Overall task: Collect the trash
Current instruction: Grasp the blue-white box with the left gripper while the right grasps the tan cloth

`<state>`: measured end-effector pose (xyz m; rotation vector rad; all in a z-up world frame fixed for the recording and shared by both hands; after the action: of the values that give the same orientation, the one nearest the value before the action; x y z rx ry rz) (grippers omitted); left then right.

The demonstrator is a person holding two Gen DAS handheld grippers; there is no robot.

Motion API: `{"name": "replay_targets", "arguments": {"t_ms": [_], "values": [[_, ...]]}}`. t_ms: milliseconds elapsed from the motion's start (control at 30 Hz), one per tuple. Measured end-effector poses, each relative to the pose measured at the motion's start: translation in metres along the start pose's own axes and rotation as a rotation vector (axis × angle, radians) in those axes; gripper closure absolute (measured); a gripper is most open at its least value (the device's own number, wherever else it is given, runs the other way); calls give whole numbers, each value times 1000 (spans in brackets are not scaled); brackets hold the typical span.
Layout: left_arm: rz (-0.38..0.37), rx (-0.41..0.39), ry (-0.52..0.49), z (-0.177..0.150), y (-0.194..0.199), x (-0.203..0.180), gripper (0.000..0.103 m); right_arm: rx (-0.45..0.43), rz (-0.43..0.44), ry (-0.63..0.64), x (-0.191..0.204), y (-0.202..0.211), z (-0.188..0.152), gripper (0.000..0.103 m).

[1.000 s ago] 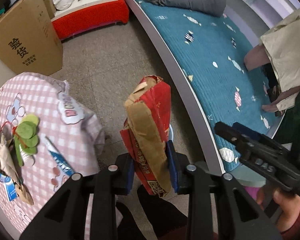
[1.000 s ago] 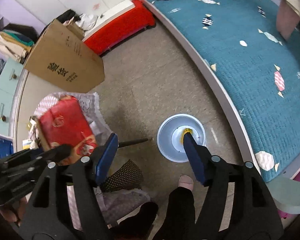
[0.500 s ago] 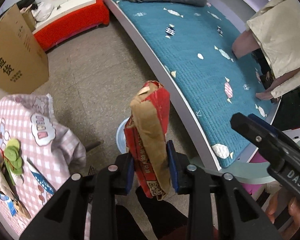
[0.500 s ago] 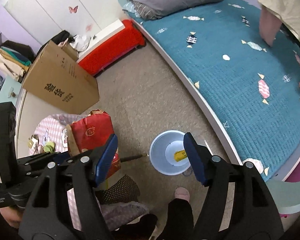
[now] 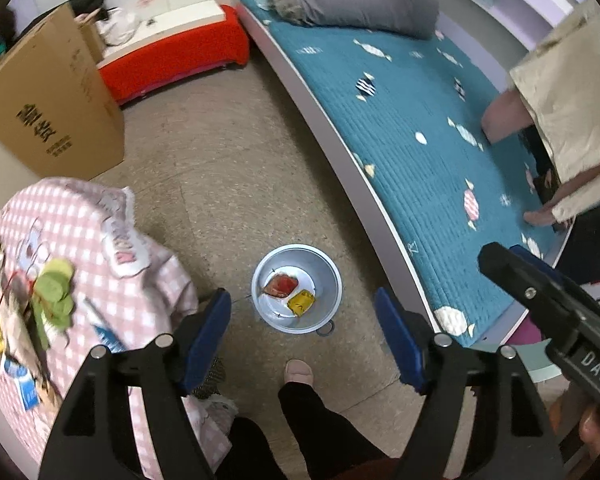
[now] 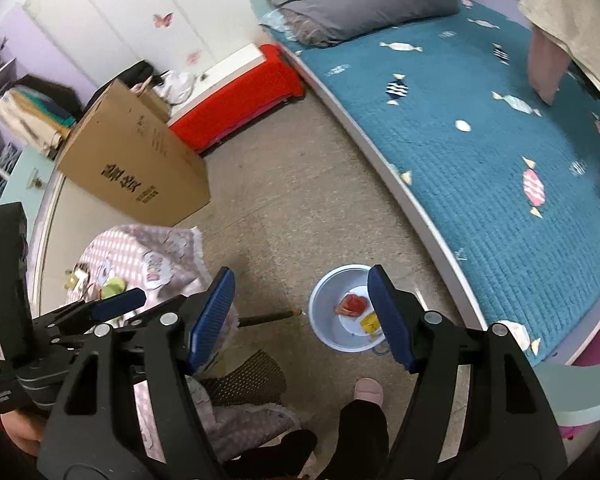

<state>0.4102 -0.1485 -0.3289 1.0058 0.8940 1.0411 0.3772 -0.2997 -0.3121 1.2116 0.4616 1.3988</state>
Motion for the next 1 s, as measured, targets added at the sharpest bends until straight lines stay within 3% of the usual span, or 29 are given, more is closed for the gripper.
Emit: {"name": "replay_targets", "arguments": {"t_ms": [267, 433, 633, 767, 900, 1000], "values": [[27, -68, 136, -38, 43, 83, 30, 48, 58, 129, 87, -12, -32, 34], [59, -97, 231, -78, 74, 160, 30, 90, 101, 203, 159, -27, -67, 34], [154, -89, 294, -130, 94, 260, 30, 137, 126, 280, 241, -53, -119, 34], [237, -66, 235, -158, 95, 323, 30, 162, 124, 300, 281, -73, -150, 34], [287, -29, 98, -167, 86, 354, 30, 172, 108, 310, 305, -88, -175, 34], [279, -14, 30, -172, 75, 366, 30, 185, 80, 305, 316, -101, -190, 34]]}}
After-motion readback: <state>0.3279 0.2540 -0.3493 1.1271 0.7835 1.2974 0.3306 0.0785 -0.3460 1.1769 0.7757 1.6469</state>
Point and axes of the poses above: each gripper's, at about its wrist camera, not at the fingertips, and y roughly against the way its jaws point, x to its left, z to its top, the point moved 7 cm from there along -y, roughly the way its jaws point, and after that the axes turned 4 degrees about -y, right-handed, at the moved point
